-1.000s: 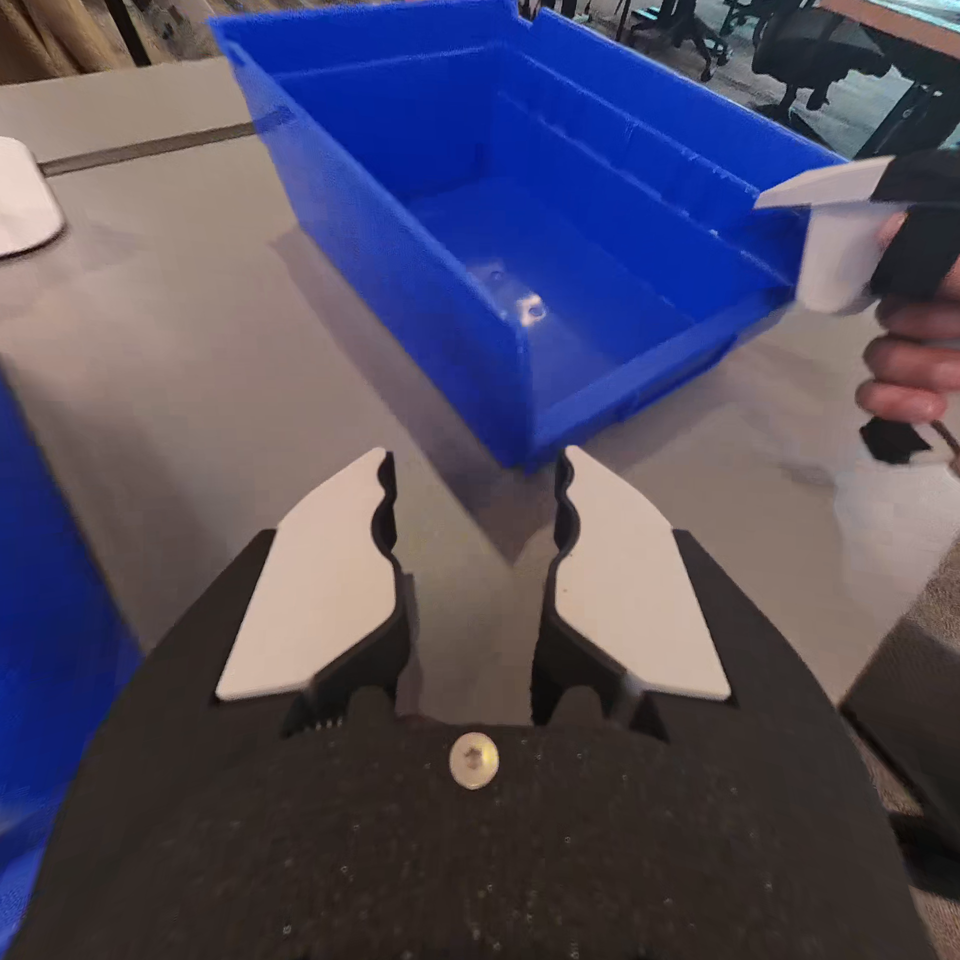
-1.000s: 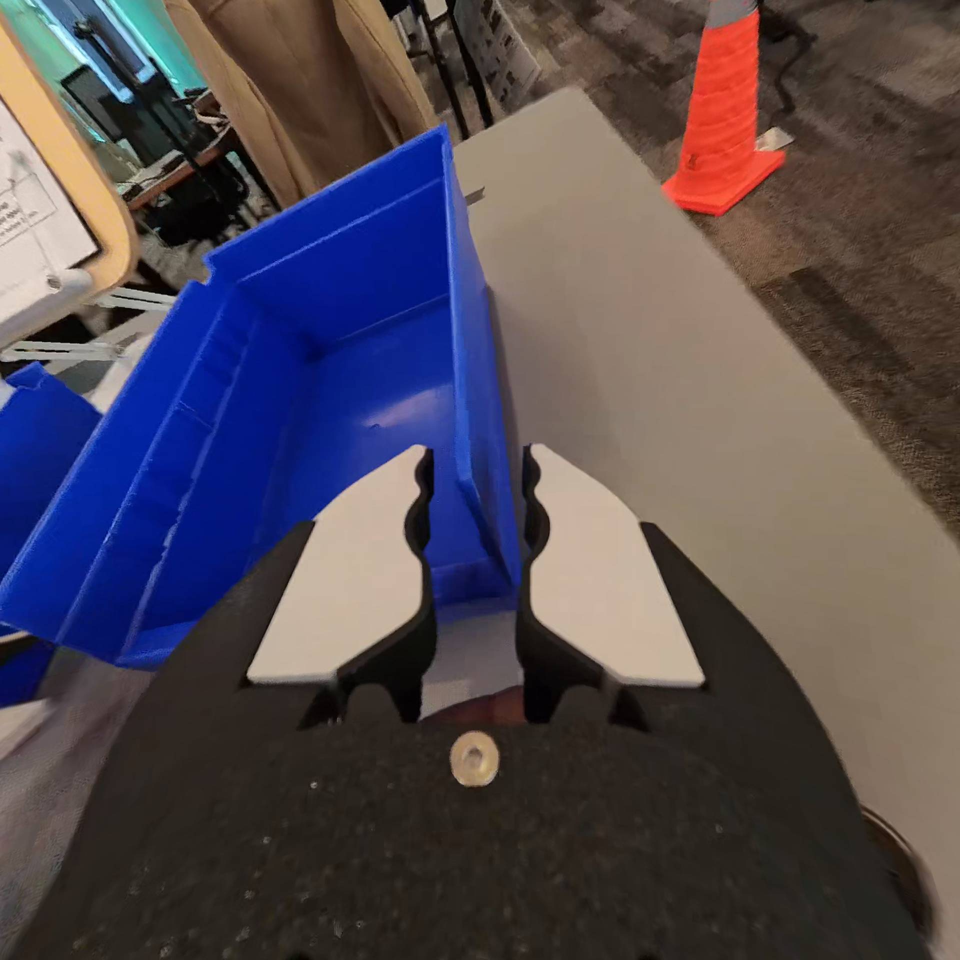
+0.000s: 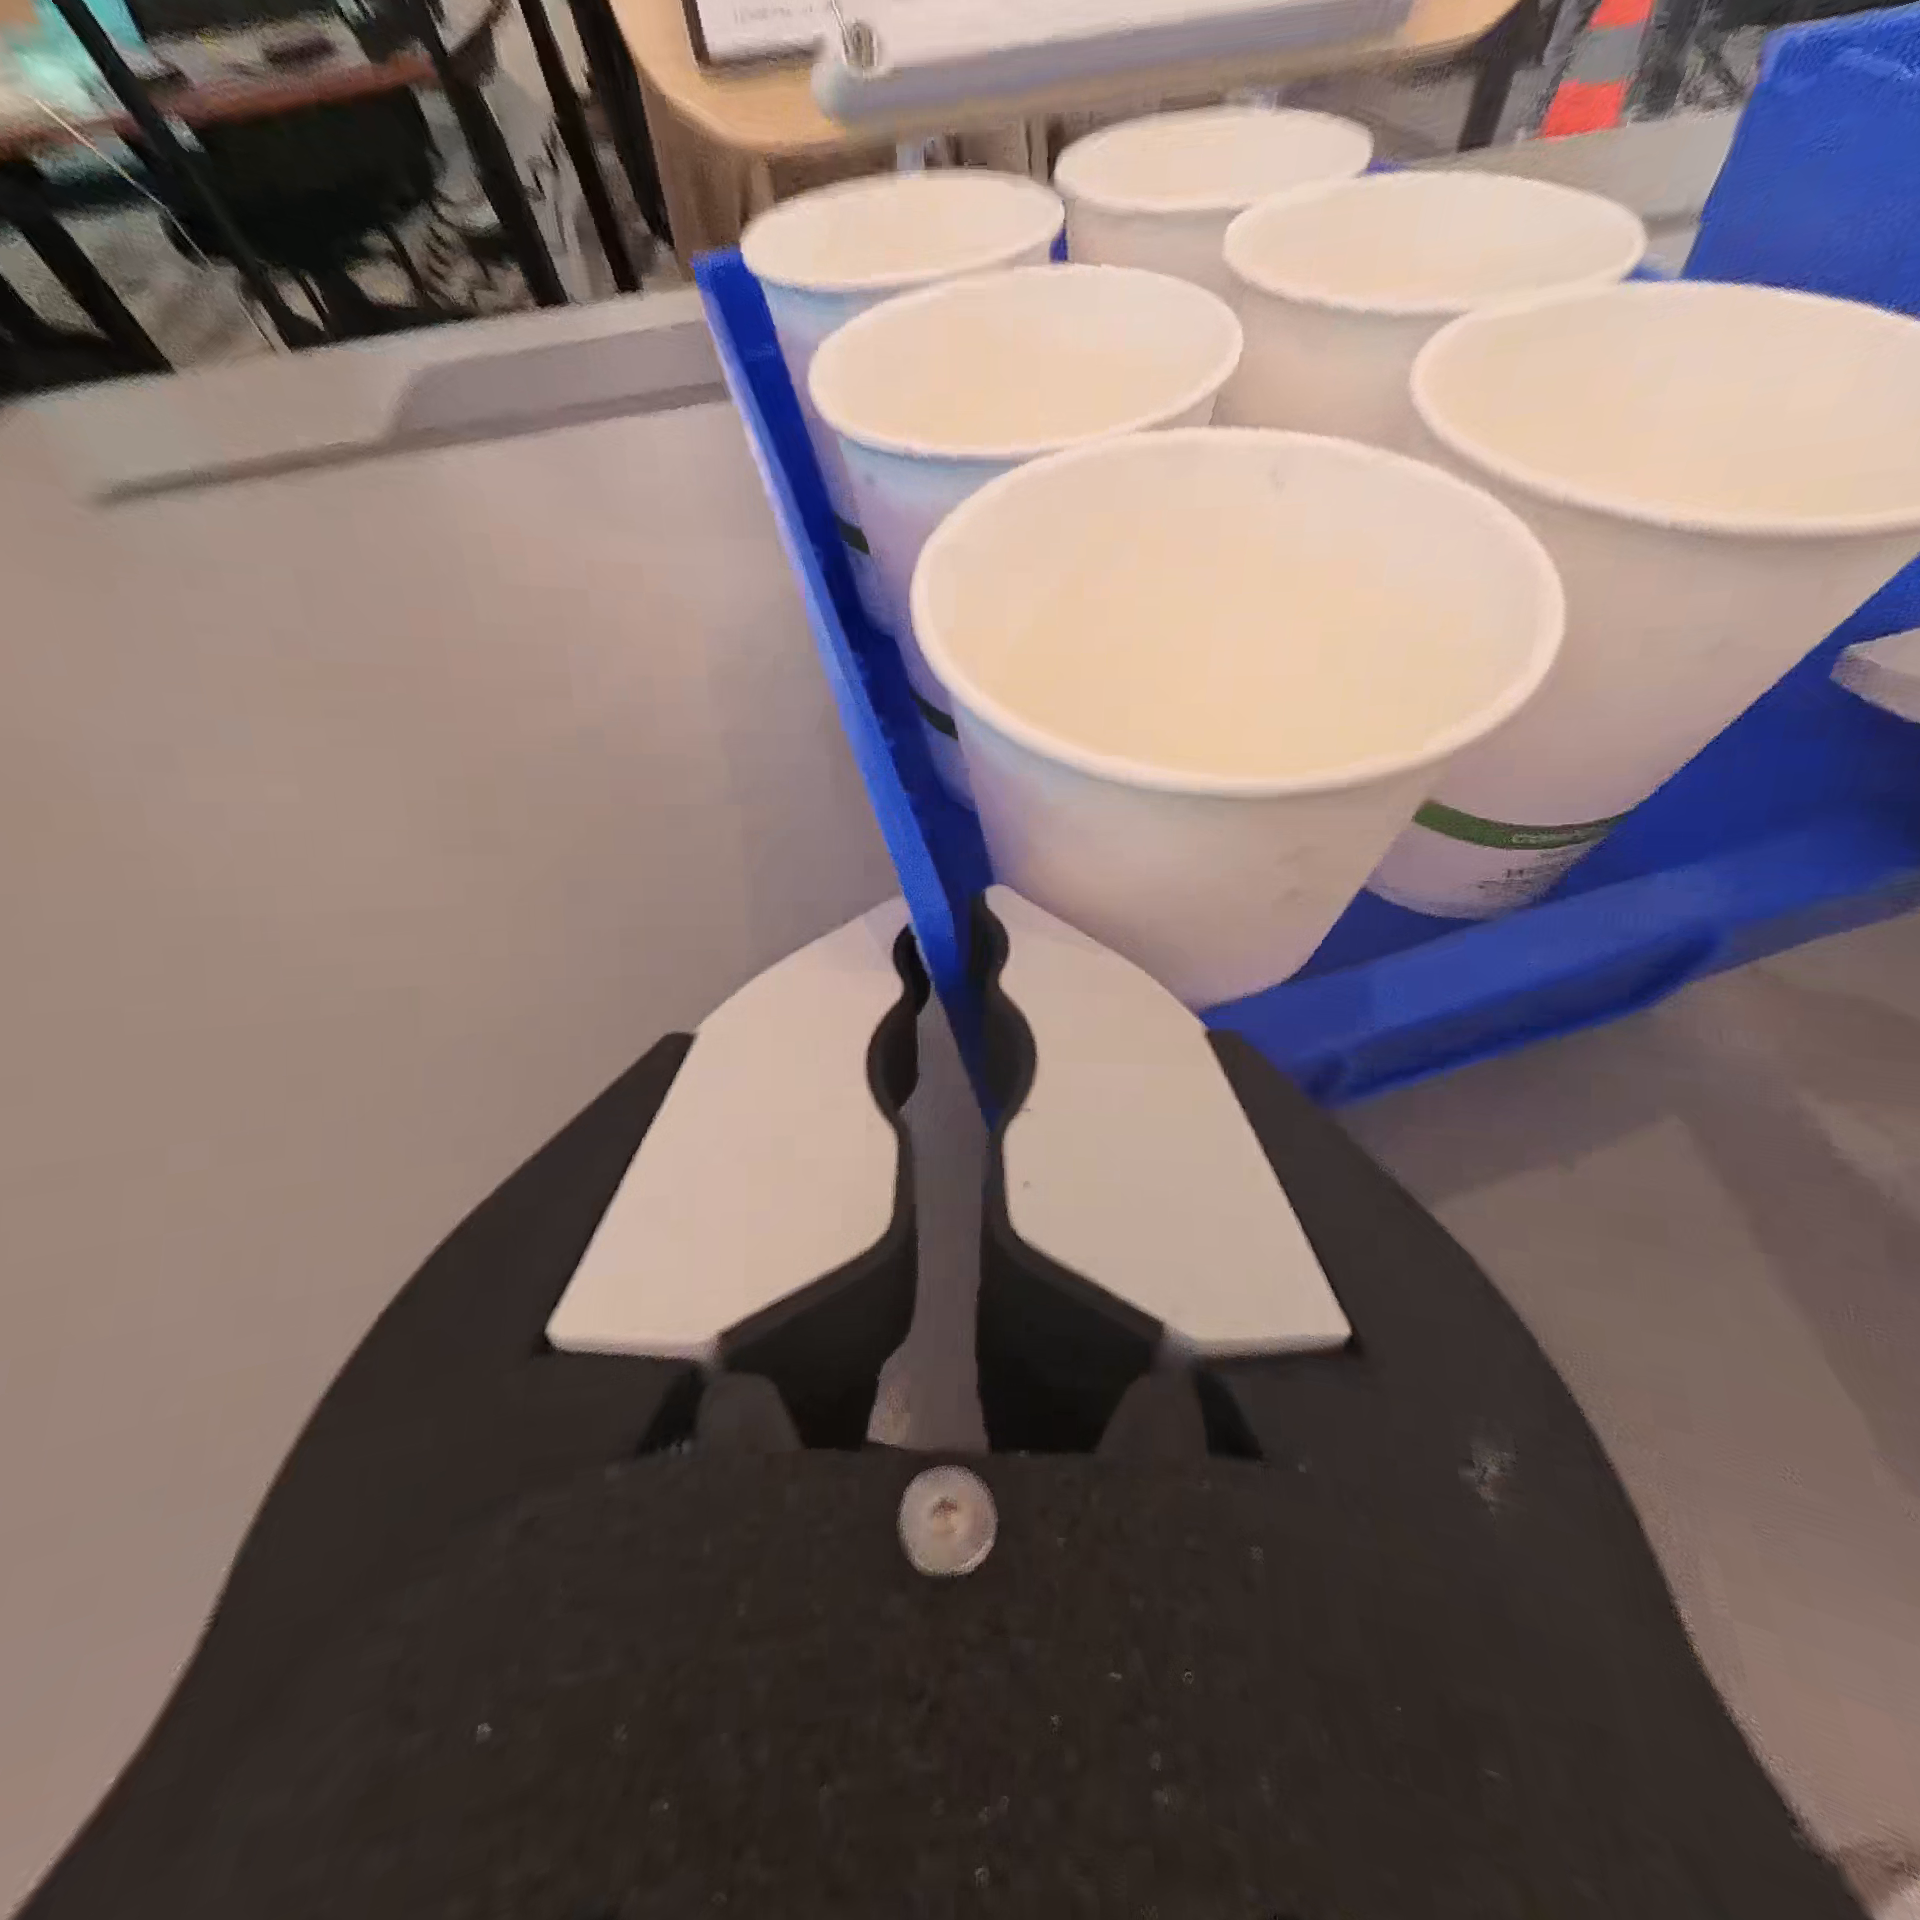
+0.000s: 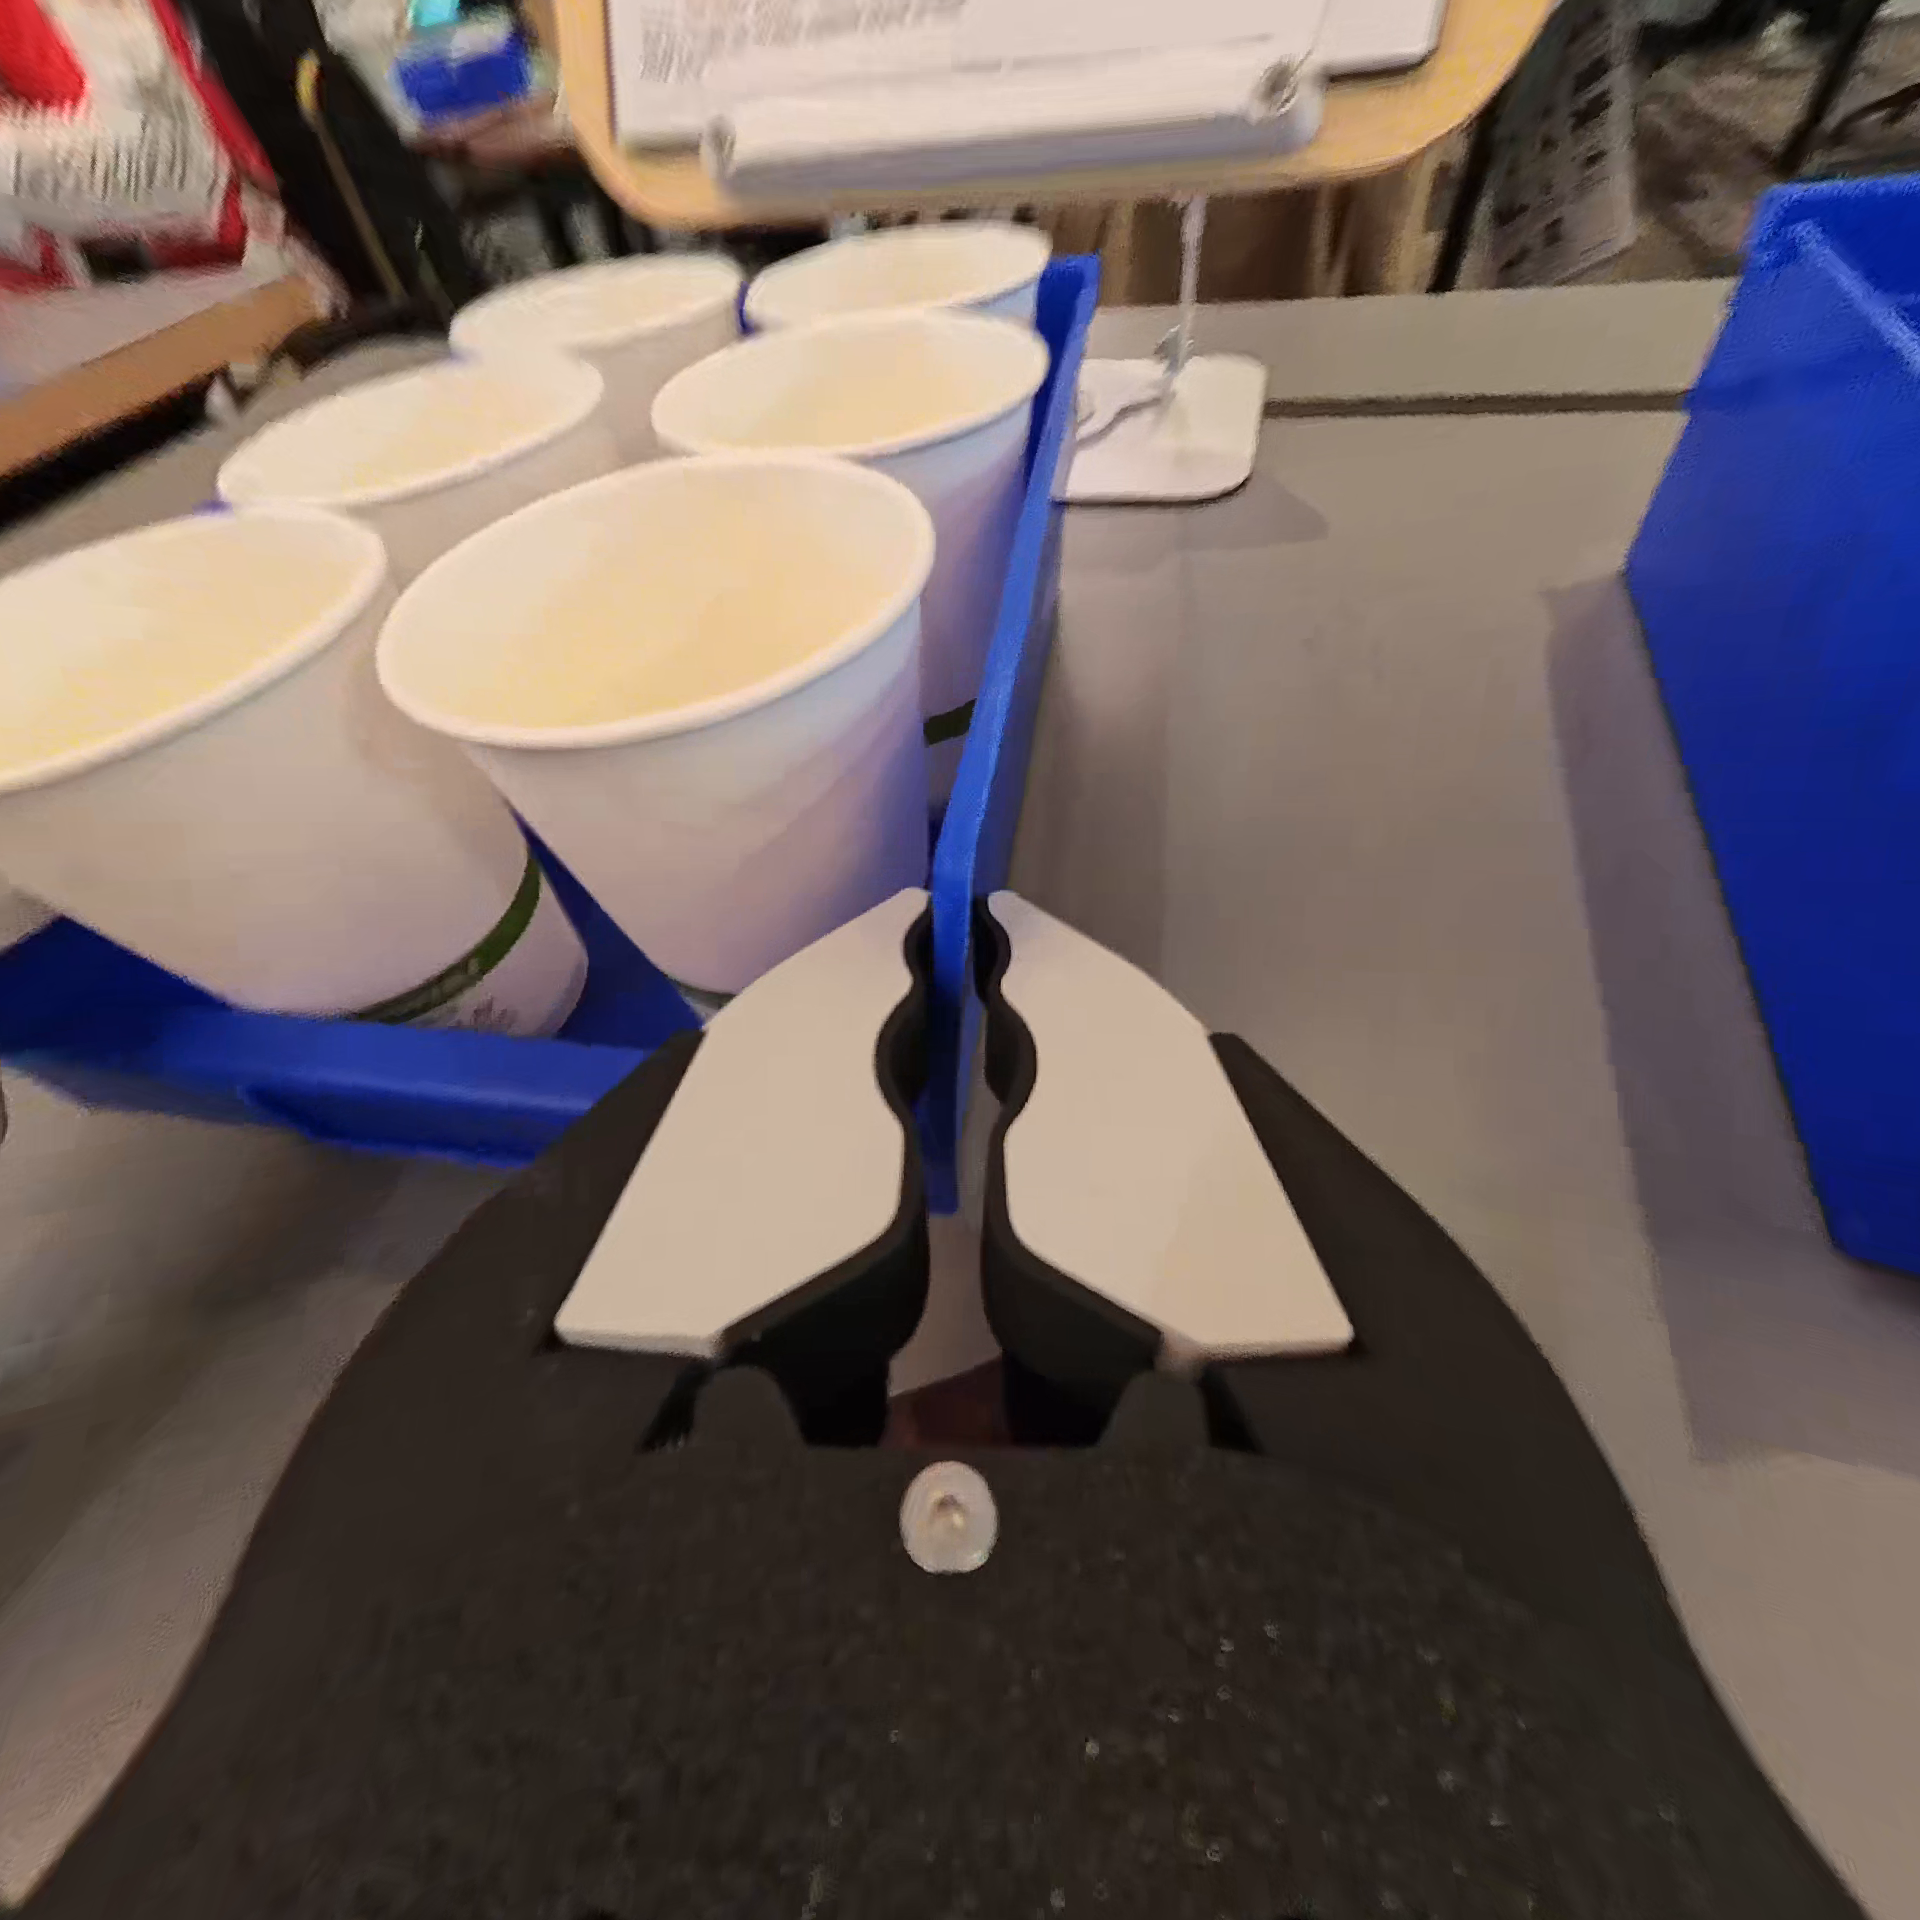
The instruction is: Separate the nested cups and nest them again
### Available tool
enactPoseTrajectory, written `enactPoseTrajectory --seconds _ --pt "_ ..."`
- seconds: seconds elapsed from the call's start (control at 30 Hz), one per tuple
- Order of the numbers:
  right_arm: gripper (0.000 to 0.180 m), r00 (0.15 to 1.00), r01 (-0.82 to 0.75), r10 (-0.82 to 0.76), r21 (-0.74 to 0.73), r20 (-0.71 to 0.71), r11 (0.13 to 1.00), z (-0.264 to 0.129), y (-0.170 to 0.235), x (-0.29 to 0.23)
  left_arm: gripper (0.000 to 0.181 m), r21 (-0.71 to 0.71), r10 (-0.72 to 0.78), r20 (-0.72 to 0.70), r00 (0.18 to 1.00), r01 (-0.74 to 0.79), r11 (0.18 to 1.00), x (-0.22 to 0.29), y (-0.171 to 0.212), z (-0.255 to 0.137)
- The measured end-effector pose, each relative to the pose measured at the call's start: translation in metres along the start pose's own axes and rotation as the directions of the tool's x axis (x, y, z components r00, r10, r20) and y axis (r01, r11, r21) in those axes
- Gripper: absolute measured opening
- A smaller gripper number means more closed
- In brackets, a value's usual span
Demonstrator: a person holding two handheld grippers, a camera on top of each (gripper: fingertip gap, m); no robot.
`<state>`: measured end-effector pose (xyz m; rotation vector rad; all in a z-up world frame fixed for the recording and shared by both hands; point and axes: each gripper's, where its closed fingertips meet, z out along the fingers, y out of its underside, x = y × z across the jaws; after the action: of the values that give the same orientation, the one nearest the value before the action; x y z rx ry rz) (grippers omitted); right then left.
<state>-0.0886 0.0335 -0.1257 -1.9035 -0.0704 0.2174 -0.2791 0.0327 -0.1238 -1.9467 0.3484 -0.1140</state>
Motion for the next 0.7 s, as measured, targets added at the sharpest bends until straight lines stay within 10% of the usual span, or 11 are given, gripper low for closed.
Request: enactPoseTrajectory --seconds 0.7 --pt "0.007 0.998 0.063 -0.064 0.06 0.023 0.996 0.067 -0.013 -0.225 0.003 0.099 -0.128 0.116 0.985 0.116 0.988 -0.232 0.014 -0.02"
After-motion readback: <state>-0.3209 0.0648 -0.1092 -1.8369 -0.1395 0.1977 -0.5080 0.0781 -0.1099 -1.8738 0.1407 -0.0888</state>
